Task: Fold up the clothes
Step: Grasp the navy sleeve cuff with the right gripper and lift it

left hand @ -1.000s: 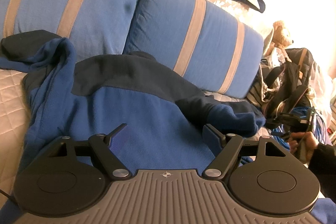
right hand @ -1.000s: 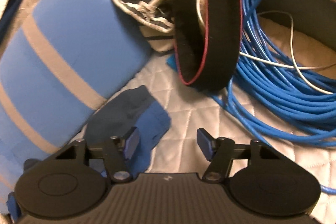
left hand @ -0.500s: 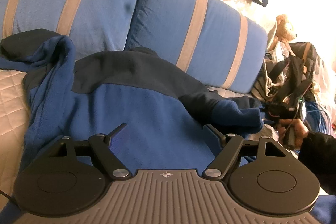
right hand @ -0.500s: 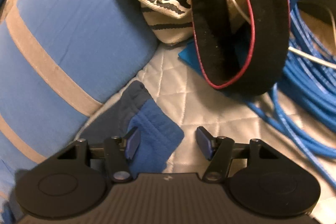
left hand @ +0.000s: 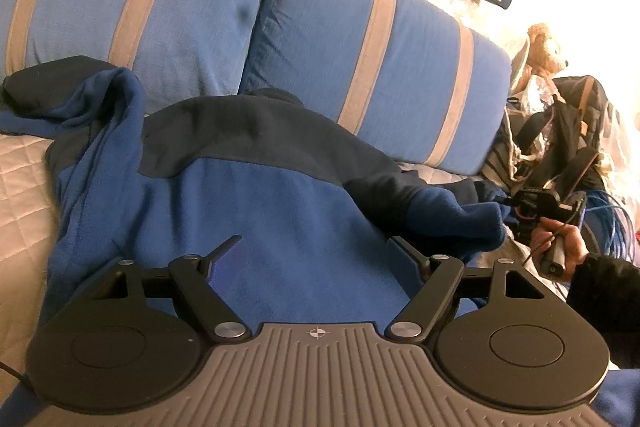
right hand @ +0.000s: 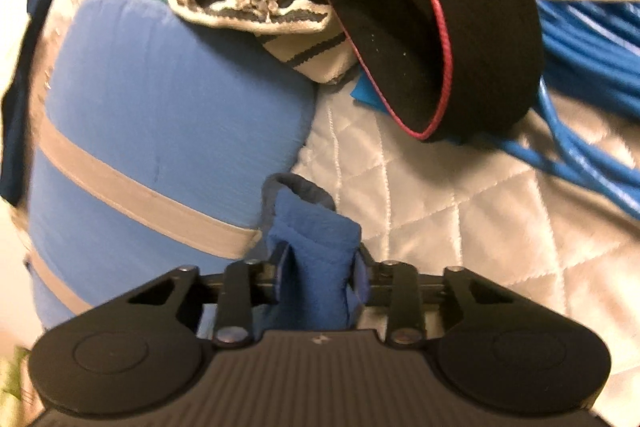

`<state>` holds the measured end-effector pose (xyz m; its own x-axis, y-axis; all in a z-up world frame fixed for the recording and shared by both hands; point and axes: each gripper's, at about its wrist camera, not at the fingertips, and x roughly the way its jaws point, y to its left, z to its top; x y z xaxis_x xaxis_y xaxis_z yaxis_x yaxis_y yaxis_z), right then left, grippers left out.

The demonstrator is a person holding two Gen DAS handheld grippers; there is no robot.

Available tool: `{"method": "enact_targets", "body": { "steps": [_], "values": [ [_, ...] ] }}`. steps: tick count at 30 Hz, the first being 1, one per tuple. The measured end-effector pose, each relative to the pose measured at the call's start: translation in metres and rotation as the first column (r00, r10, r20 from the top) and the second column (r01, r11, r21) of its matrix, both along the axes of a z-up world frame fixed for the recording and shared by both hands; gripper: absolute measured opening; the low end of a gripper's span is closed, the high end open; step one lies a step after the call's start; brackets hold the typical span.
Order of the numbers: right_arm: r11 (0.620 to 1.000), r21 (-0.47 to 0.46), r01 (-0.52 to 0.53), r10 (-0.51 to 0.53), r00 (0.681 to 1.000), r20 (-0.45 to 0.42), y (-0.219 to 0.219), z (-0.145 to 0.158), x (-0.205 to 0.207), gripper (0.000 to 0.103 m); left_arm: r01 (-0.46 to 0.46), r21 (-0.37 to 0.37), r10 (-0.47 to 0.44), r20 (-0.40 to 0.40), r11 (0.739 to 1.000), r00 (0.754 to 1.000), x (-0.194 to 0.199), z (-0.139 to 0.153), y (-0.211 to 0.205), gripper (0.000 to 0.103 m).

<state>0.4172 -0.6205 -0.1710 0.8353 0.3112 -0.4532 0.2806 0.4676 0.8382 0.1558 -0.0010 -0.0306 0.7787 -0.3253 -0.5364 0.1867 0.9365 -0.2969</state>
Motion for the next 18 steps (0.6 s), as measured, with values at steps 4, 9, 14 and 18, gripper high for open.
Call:
{"method": "enact_targets", "body": {
  "steps": [4, 9, 14, 18],
  "values": [
    [0.999, 0.046, 0.022, -0.024, 0.998, 0.059, 0.001, 0.001, -0.006, 0.021, -0.001, 0.006, 0.001, -0.003, 1.000, 1.000, 0.001, -0.001, -0.001, 0.077],
    [0.997, -0.070, 0.014, -0.008, 0.997, 0.076, 0.000, 0.028, -0.015, 0.016, 0.001, 0.010, -0.001, 0.003, 1.000, 1.000, 0.000, -0.001, -0.001, 0.077],
    [0.965, -0.261, -0.008, 0.034, 0.995, 0.095, -0.015, 0.075, -0.027, 0.014, 0.000, 0.008, 0.000, 0.009, 1.000, 1.000, -0.002, 0.000, 0.000, 0.077],
    [0.901, -0.431, 0.046, 0.012, 0.991, 0.130, -0.048, 0.126, -0.047, 0.014, -0.010, -0.011, 0.011, 0.027, 1.000, 1.000, -0.004, 0.003, 0.003, 0.077]
  ]
}}
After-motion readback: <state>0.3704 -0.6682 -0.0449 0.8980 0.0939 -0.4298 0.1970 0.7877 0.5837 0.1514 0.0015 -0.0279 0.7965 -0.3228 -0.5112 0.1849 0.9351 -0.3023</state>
